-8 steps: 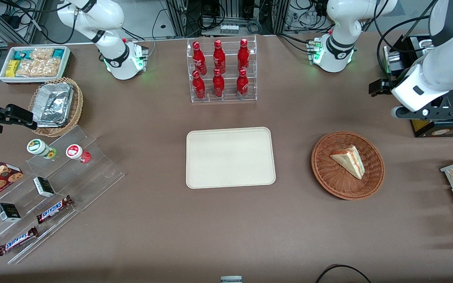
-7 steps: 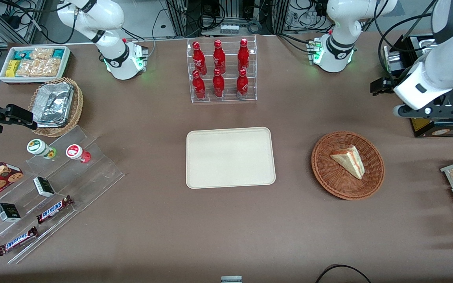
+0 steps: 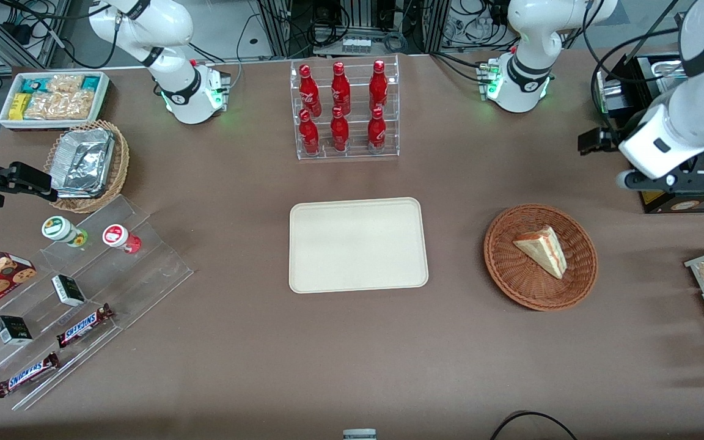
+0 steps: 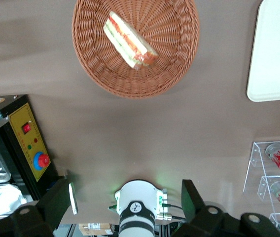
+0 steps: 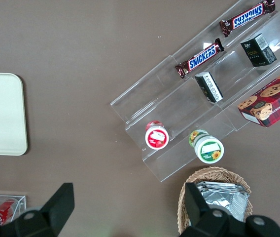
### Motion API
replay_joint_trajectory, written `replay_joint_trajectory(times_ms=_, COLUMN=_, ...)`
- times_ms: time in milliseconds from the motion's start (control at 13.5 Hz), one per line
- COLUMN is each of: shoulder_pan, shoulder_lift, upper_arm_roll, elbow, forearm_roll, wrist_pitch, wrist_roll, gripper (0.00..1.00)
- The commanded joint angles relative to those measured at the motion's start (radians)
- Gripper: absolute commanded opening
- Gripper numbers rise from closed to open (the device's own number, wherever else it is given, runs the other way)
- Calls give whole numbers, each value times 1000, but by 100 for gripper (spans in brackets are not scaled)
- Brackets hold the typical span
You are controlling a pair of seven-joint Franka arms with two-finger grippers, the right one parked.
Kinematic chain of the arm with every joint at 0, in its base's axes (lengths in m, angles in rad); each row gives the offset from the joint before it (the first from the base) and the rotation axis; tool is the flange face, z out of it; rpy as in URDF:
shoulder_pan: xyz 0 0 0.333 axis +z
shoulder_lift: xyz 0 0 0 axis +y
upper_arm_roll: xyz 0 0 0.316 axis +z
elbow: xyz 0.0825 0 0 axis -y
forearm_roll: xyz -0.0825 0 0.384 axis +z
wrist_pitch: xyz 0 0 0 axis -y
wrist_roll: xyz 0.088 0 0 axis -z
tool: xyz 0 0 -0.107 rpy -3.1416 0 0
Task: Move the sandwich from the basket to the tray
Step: 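Move the left gripper out toward the wicker basket with the sandwich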
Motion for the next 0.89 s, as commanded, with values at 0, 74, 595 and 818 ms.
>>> replay_joint_trajectory(times_ms=0, shoulder_pan=4, shoulder_lift=40, upper_arm_roll=5, elbow=10, forearm_roll=-7, wrist_pitch=44, wrist_roll=7, gripper=100)
replay_joint_trajectory(times_ms=74, shoulder_pan=13, shoulder_lift=47, upper_arm_roll=6, elbow=-15, forearm_roll=-6, wrist_pitch=81, wrist_roll=7, gripper=100)
replay_joint_trajectory(times_ms=595, shoulder_pan=50, shoulder_lift=57, upper_arm_roll=6, elbow=-240, forearm_roll=0, wrist_pitch=389, wrist_roll=-2, gripper=100)
replay_joint_trajectory(times_ms=818, shoulder_pan=68, shoulder_lift=83, upper_arm_roll=8, elbow=-325, forearm_roll=0, wrist_pitch=518, wrist_roll=-29, gripper=100)
